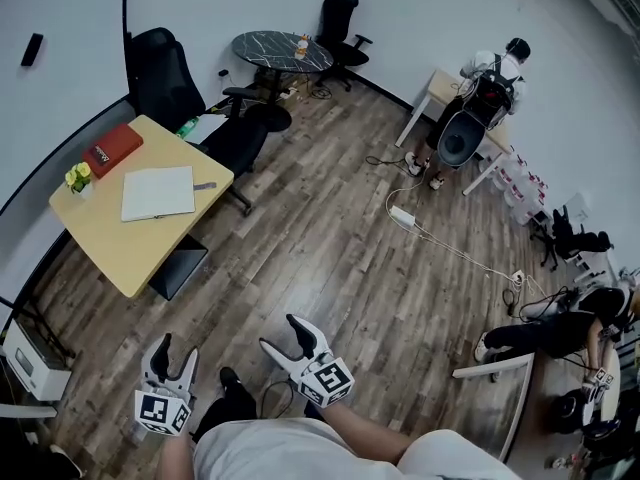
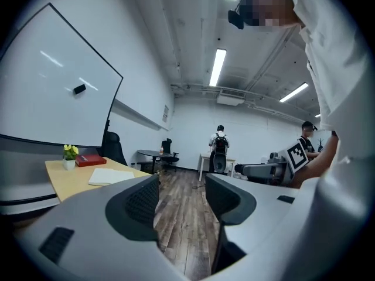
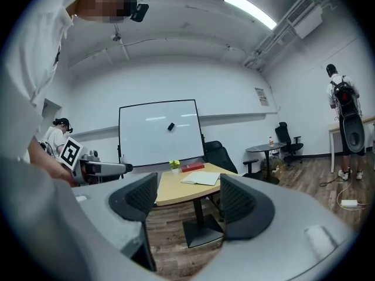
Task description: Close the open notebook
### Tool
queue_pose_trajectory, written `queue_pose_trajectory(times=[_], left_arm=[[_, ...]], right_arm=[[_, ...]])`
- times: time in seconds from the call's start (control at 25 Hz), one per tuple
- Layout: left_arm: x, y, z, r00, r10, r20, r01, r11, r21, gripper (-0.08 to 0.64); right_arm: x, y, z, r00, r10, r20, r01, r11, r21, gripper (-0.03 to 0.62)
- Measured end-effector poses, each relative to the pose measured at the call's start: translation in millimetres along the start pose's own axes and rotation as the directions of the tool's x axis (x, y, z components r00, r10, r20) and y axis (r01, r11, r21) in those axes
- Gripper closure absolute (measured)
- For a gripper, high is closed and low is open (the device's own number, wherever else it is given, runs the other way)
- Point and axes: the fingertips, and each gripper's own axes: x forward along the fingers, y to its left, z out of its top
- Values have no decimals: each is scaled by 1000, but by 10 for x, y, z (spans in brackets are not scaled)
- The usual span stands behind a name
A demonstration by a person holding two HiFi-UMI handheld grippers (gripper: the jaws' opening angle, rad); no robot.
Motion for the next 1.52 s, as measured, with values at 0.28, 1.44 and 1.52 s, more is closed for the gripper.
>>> queue_pose_trajectory(times=[0.28, 1.44, 1.52], left_arm=[[545, 608, 148, 1000, -1, 10, 1, 999, -39, 325], [2919, 1956, 304, 975, 213, -69, -221, 966, -137, 331], [3072, 1997, 373, 966, 249, -73, -258, 952, -162, 331]], right_arm=[[821, -405, 196, 1000, -9, 14, 9, 1000, 26, 253], [3127, -2481, 495, 981, 188, -46, -189, 982, -14, 255], [3266, -2619, 557, 970, 236, -53, -237, 971, -13, 255]])
